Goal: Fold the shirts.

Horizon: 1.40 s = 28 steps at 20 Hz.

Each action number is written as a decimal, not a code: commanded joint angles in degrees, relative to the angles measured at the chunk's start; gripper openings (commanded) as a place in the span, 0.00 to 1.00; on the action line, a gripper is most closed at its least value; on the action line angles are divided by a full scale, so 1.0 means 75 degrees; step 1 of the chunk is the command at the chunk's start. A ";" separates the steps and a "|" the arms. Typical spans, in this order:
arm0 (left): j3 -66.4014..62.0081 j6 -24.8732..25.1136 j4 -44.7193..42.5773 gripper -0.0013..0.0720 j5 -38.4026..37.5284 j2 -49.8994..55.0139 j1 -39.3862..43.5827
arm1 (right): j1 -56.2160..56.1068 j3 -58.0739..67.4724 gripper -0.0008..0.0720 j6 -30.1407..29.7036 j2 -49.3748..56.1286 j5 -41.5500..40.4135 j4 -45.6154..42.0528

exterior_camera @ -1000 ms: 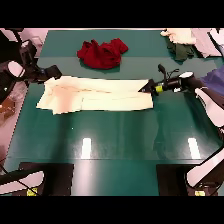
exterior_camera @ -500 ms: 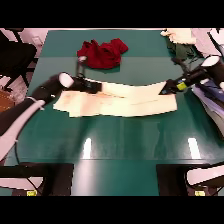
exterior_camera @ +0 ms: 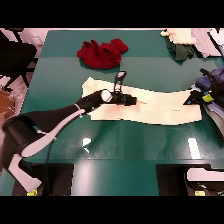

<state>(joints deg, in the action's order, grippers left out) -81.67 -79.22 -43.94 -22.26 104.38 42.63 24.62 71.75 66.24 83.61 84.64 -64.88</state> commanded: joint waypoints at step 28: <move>-0.3719 -0.1378 -0.5622 0.05 -0.8125 -0.3893 -0.4578 | -0.8469 0.4896 0.80 0.2973 0.4363 -0.4488 0.3963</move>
<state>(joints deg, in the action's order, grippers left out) -109.40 -90.48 -85.08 -77.47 77.47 9.28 -36.05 102.91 89.43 109.32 53.17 -43.40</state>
